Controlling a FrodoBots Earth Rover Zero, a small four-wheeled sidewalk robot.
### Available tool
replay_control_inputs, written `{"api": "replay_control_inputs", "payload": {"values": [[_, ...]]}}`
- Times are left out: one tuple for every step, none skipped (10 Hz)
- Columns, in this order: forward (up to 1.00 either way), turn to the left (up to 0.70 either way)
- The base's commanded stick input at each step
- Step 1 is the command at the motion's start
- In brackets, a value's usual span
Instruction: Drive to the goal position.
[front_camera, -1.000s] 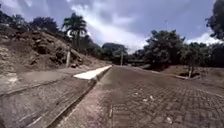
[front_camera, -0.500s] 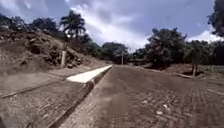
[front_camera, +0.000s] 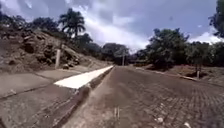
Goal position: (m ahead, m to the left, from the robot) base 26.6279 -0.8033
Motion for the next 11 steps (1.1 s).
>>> {"api": "replay_control_inputs", "payload": {"values": [[1.0, 0.0], [1.0, 0.0], [1.0, 0.0], [1.0, 0.0], [1.0, -0.18], [1.0, -0.19], [1.0, -0.05], [1.0, -0.17], [1.0, -0.1], [1.0, 0.0], [1.0, 0.0]]}}
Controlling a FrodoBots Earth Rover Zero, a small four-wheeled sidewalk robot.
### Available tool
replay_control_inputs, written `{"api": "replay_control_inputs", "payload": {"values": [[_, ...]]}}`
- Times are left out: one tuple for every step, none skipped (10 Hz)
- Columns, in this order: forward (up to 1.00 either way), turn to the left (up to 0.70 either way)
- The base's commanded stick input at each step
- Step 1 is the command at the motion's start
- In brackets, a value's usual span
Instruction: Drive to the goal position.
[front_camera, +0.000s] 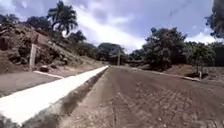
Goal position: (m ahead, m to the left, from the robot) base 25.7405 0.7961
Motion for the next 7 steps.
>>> {"api": "replay_control_inputs", "payload": {"values": [[1.0, 0.0], [1.0, 0.0], [1.0, 0.0], [1.0, 0.0], [1.0, 0.0], [1.0, -0.18], [1.0, -0.13]]}}
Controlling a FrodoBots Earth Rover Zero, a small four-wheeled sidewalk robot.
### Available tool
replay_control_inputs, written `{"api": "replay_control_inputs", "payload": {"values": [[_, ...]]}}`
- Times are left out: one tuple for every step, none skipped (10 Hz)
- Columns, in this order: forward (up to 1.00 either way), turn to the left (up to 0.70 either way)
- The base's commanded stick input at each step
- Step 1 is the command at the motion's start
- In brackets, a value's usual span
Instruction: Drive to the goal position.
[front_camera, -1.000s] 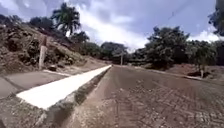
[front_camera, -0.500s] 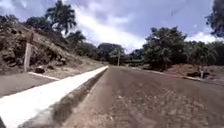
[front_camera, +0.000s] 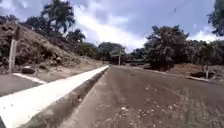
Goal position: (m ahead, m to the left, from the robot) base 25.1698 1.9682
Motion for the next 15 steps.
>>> {"api": "replay_control_inputs", "payload": {"values": [[1.0, 0.0], [1.0, 0.0], [1.0, 0.0], [1.0, 0.0], [1.0, 0.0], [1.0, 0.0], [1.0, 0.0], [1.0, 0.0], [1.0, -0.06], [1.0, -0.2], [1.0, -0.09], [1.0, 0.0], [1.0, 0.0], [1.0, 0.0], [1.0, 0.0]]}}
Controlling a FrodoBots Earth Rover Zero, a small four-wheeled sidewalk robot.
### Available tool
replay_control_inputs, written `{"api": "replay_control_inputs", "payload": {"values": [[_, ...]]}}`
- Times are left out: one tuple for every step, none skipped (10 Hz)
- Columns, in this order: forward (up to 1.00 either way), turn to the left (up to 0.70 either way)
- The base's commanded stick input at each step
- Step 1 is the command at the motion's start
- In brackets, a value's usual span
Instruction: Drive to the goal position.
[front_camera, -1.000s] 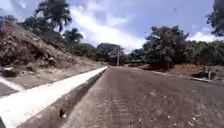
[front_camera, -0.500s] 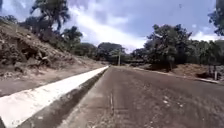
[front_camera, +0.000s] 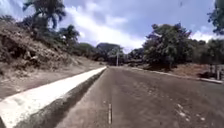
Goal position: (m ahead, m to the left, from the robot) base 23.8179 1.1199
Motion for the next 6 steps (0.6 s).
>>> {"api": "replay_control_inputs", "payload": {"values": [[1.0, 0.0], [1.0, 0.0], [1.0, 0.0], [1.0, 0.0], [1.0, -0.2], [1.0, -0.09]]}}
